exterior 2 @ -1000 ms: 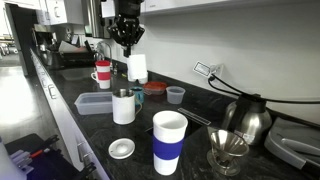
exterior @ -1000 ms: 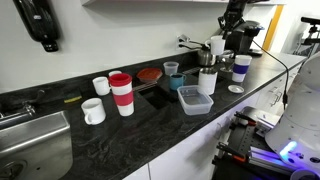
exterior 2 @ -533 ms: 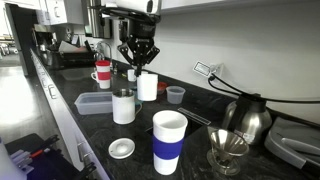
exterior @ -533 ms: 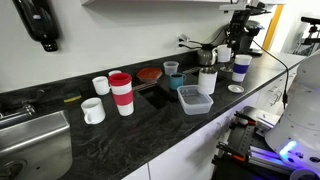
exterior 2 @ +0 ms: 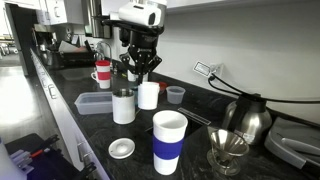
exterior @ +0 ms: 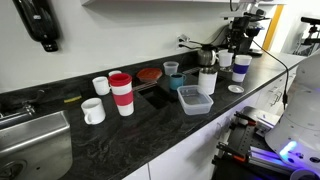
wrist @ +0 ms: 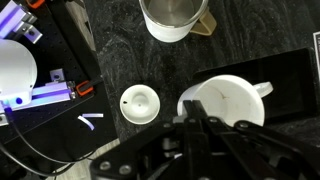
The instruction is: Move the white cup That is in front of the cup with a pink lid to the right side of the green cup
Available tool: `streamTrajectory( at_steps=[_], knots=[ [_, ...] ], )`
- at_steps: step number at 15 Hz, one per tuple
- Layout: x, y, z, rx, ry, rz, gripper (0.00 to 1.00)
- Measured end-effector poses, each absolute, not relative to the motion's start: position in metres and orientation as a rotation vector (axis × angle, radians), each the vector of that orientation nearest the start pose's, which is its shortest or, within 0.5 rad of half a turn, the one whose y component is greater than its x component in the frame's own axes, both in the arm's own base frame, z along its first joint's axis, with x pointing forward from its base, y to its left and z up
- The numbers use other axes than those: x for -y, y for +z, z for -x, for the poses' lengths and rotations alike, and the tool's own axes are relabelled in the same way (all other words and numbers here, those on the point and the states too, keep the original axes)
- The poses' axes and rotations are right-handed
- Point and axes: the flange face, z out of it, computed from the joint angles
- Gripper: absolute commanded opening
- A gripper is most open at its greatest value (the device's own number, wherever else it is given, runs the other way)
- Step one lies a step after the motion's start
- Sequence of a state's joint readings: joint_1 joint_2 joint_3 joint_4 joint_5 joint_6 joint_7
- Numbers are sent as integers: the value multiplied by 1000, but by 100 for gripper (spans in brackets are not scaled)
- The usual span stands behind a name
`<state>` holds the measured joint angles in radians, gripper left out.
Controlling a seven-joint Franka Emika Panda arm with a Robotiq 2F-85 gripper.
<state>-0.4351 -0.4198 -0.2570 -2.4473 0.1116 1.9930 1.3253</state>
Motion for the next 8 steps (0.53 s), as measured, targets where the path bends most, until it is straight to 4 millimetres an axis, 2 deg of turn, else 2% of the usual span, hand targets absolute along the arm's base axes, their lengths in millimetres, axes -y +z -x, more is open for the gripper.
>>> streamTrajectory(
  at_steps=[3,8],
  knots=[
    [254,445,-326,-2510,172,1570,0],
    [221,455,-354,-2443,154,1678,0]
  ],
)
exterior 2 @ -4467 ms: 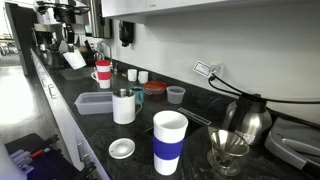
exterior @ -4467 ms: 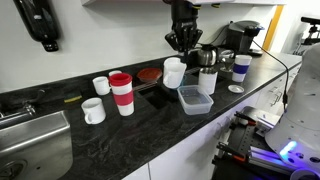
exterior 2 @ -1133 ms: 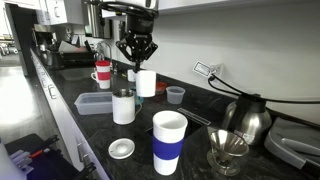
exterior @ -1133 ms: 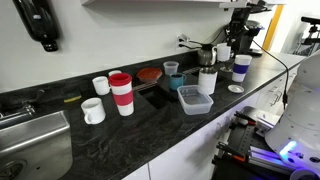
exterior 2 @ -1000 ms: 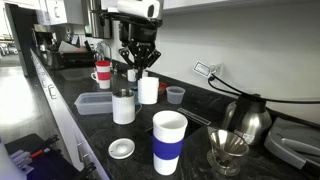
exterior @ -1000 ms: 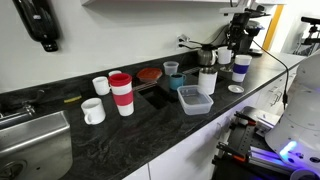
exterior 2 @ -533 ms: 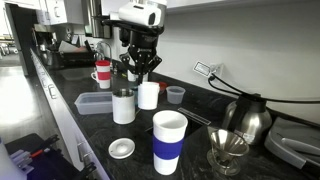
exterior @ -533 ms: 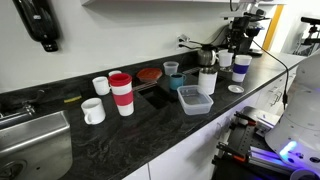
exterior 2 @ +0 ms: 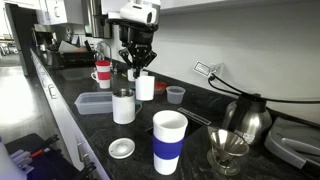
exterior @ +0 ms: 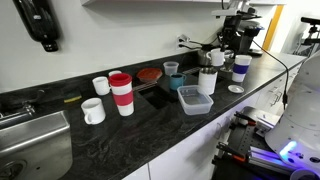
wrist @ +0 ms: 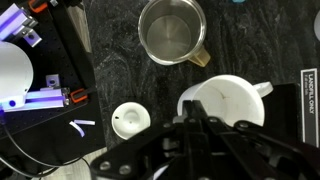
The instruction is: Move the white cup That is in front of the cup with a pink lid to the right side of the green cup
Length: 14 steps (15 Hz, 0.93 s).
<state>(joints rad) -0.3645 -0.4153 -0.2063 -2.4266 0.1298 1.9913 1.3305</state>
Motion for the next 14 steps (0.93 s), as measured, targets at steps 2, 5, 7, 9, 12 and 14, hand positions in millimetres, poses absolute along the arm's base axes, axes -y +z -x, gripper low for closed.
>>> streamTrajectory(
  at_steps=[2,5,7,9,12,14],
  knots=[
    [213,455,-362,-2439,153,1698,0],
    [207,445,-371,-2454,168,1704,0],
    [206,436,-376,-2483,199,1689,0],
    [208,427,-380,-2513,228,1670,0],
    [209,421,-387,-2545,265,1651,1],
    [209,421,-389,-2551,277,1649,1]
  ],
)
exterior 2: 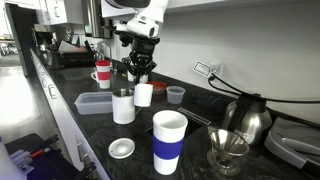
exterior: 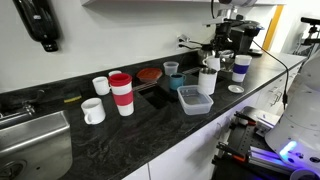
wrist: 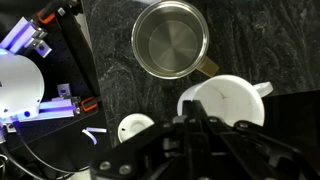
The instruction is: Move the white cup That is in front of the cup with a pink lid to the right side of the green cup
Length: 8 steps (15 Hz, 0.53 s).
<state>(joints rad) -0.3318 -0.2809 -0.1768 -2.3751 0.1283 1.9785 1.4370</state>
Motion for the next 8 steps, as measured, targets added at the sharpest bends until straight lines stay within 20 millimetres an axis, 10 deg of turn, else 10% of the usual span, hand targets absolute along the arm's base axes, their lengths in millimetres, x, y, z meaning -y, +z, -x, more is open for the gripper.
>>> streamTrajectory(
  at_steps=[8],
  knots=[
    [209,423,-388,-2553,288,1650,1]
  ],
)
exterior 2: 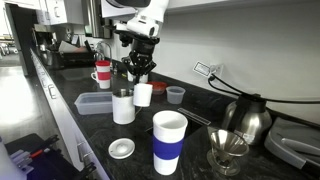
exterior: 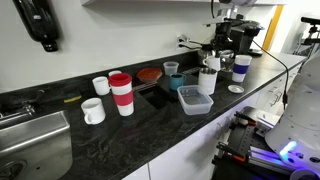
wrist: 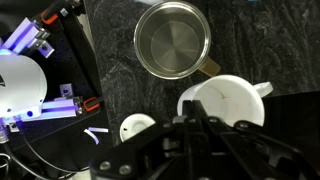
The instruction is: Move the white cup That is in front of the cup with a pink lid to the right side of the green cup
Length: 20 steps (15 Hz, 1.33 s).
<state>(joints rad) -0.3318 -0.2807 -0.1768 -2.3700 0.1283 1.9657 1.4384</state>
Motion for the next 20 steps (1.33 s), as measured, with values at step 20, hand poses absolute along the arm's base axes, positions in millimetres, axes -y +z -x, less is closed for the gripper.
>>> streamTrajectory(
  at_steps=[20],
  knots=[
    [191,366,-455,-2599,167,1566,0]
  ],
)
